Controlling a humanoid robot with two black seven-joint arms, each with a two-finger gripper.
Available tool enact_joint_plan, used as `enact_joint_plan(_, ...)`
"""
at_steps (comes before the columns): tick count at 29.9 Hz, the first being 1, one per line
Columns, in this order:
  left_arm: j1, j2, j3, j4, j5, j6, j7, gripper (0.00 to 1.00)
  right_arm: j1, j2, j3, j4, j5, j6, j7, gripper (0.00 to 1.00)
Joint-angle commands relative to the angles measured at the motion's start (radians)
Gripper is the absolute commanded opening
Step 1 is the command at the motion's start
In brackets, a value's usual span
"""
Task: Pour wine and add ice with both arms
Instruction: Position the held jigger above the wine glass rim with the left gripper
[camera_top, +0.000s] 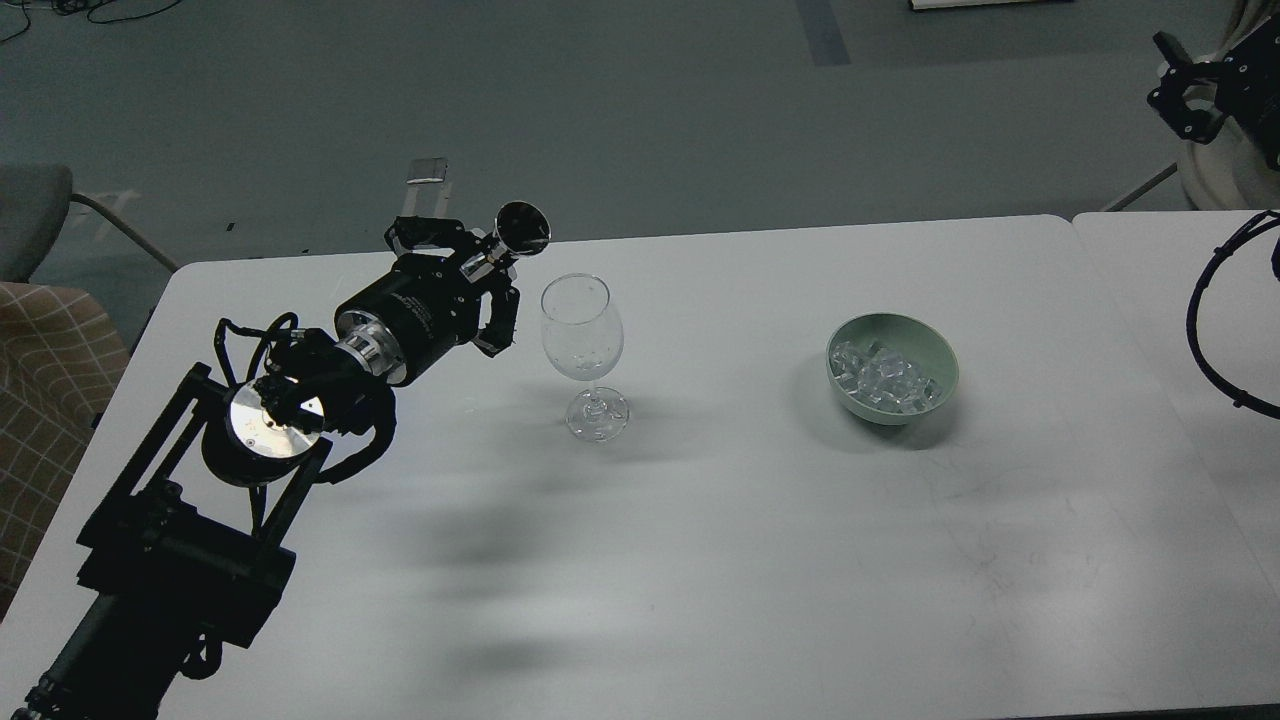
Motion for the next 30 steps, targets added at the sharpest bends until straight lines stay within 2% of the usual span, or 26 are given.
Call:
enact_joint_plan(1,0.002,-0.001,0.0,-0.01,0.025,-0.003,0.0,0.0,0.0,0.0,0.0,0.0,0.0,0.0,0.0,1.0)
enact_joint_plan(30,0.008,-0.003,0.0,-0.031,0.177,-0.009,0.005,0.0,0.001,-0.005,0.002,0.0,0.0,0.0,0.0,1.0)
